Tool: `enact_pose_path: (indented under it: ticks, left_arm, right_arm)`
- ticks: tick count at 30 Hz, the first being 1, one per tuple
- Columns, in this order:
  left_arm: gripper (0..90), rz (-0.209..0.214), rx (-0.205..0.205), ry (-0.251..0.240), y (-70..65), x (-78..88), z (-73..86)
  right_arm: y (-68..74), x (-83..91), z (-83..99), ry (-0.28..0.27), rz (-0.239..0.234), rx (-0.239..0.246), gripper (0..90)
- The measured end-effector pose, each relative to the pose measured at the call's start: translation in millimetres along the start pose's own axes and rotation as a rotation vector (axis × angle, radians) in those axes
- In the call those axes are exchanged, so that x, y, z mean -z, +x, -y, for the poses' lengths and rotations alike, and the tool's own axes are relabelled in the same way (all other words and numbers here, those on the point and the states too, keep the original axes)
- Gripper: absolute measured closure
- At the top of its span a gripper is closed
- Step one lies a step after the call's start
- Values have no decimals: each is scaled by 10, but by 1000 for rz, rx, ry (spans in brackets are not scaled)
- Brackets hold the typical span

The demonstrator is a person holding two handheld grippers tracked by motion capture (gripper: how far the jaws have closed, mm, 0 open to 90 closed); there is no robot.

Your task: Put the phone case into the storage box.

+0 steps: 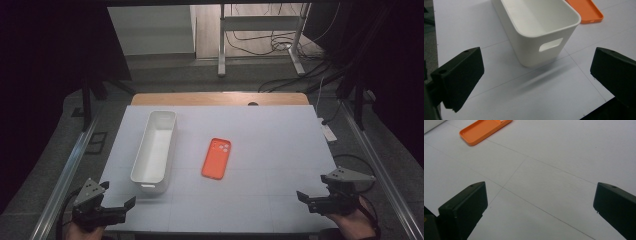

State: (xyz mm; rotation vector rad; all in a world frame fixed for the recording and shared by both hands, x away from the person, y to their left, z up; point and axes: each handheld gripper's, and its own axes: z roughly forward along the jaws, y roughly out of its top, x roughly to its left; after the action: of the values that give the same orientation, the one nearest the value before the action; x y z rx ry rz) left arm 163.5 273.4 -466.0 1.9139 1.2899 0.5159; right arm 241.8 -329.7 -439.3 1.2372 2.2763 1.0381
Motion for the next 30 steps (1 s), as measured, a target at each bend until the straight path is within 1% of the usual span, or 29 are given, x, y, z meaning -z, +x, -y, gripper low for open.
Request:
enact_pose_path:
  ticks: [5, 10, 17, 26, 30]
  left_arm:
    - [0, 3, -7, 2, -4, -6, -3]
    - [0, 3, -21, 1, -15, -6, -2]
    - [0, 8, -22, -2, -13, -3, 3]
    - [0, 4, -41, 2, -35, -10, 2]
    - [0, 8, -42, -2, -32, -2, 6]
  right_arm:
    - [1, -3, 0, 3, 4, -3, 0]
    - [12, -14, -4, 14, 3, 7, 0]
    - [6, -19, -6, 20, 2, 3, 0]
    - [9, -30, -13, 29, 1, 4, 0]
    - [11, -34, -19, 36, 1, 9, 0]
